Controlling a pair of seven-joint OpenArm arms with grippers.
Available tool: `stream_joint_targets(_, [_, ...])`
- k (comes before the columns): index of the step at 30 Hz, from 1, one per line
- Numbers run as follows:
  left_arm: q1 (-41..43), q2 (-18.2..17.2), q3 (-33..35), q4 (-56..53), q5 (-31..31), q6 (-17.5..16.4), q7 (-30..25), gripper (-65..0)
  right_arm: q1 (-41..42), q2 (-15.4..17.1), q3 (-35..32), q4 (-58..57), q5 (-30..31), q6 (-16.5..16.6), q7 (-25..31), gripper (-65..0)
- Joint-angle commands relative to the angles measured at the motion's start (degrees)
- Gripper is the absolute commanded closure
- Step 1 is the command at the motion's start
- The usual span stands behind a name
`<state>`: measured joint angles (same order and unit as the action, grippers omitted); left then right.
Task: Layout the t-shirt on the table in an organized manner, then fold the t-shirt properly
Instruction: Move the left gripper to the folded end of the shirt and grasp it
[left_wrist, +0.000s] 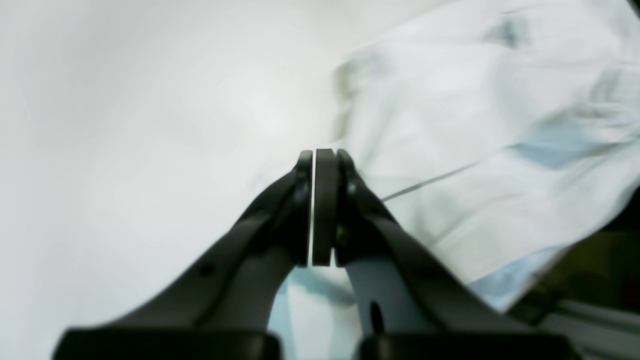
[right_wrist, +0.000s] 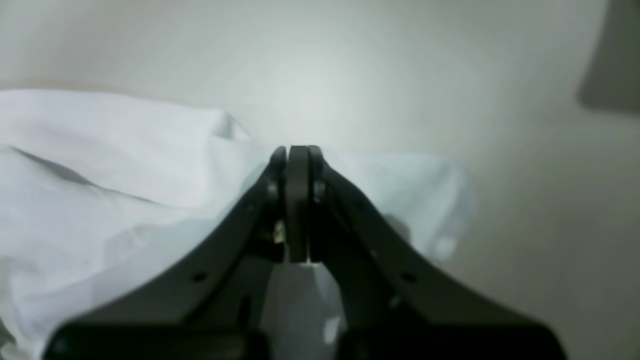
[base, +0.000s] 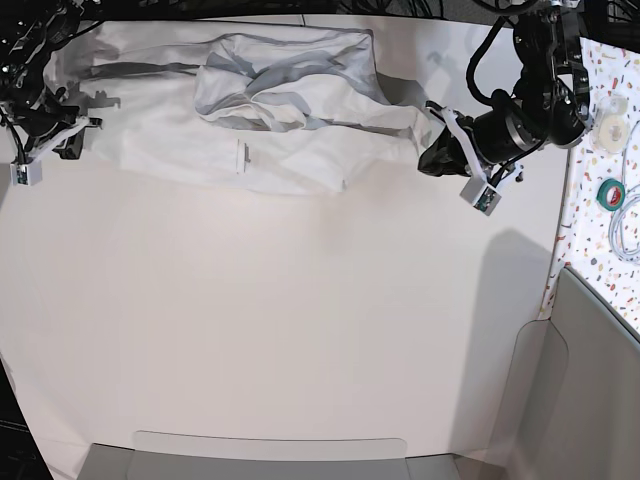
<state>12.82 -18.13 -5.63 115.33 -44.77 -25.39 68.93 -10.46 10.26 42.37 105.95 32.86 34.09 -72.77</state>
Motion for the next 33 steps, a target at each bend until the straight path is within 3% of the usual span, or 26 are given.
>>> stream_joint_targets(1, [0.50, -0.29, 0.05, 1.02, 0.42, -0.33, -0.84, -7.3, 0.74, 0.77, -0.22, 1.08, 0.41, 0.16, 0.82, 0.0])
stream_joint_targets(4, [2.08, -0.11, 0.05, 1.02, 2.27, -0.33, -0.84, -19.9, 0.83, 0.60, -0.74, 1.08, 0.41, 0.16, 0.90, 0.0])
stream_joint_targets(6, [2.17, 0.15, 0.05, 1.02, 2.36, -0.33, -0.84, -24.0, 0.92, 0.60, -0.74, 1.08, 0.41, 0.16, 0.90, 0.0])
stream_joint_targets(24, [-4.34, 0.15, 2.86, -11.72, 2.44, -0.33, -1.72, -23.3, -0.05, 0.60, -0.74, 0.99, 0.41, 0.16, 0.73, 0.0])
stream_joint_targets(33, [-3.98, -0.29, 2.33, -12.08, 2.44, -0.33, -2.86, -23.3, -0.22, 0.77, -0.66, 0.82, 0.32, 0.16, 0.73, 0.0])
